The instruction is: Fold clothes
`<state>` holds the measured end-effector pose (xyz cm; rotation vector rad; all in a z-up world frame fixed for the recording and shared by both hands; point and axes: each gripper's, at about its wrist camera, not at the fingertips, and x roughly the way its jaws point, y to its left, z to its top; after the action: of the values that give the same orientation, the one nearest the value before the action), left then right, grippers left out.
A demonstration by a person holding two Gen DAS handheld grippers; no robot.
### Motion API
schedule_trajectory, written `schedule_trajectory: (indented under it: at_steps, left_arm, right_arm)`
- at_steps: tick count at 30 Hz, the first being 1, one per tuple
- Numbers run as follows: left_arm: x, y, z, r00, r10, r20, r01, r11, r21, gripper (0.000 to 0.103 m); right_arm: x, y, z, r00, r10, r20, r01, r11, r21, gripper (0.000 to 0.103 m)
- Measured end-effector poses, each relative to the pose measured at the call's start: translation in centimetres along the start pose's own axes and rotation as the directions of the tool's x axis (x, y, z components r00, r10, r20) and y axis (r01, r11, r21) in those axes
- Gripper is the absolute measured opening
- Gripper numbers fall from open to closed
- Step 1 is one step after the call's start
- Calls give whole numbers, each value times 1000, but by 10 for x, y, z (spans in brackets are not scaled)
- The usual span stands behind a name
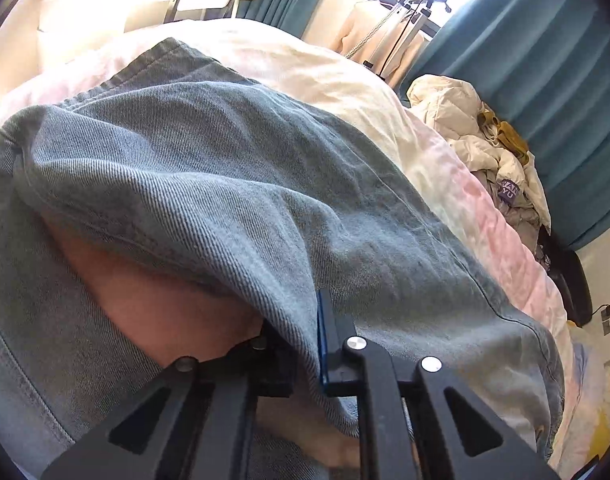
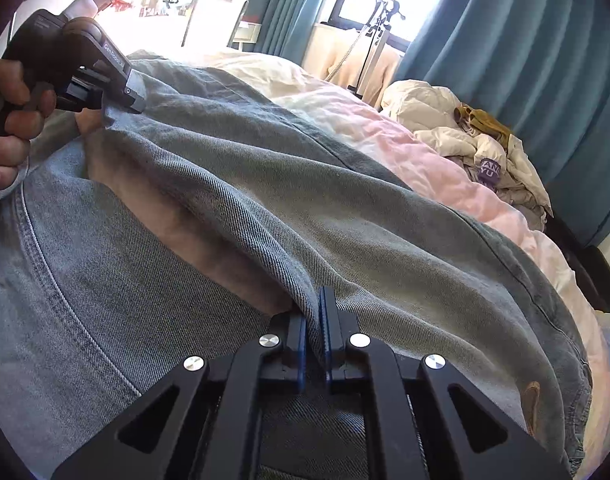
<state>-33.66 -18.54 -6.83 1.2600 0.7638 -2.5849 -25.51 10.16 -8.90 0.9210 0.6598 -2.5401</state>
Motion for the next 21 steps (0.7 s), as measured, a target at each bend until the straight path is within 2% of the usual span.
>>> schedule_trajectory:
  at_steps: [6,10,12,15,21]
  left_arm:
    - [-29,10,-8,1000,10,11,-10,999,34,7]
    - [-26,35,-23,1000,-7,-30,6,1000,-14,7]
    - [-23,46,-30,999,-38,-31,37,999,-35,7]
    - [-25,45,-32,999,-53,-11,53,999,-8,7]
    - [-43,40,-41,999,-32,26,31,999,41,20]
  right_arm:
    - [-23,0,5,999,28,19,-28,1000,4,4]
    - [-24,7,0,996,89,-23,-89,996,-3,4]
    - [-17,16,-10,993,98,-59,-101,994,-35,4]
    - [-10,14,-17,990,127,-66,-128,992,-5,4]
    - [-27,1,-19,982,181,-58,-176,981,78,17]
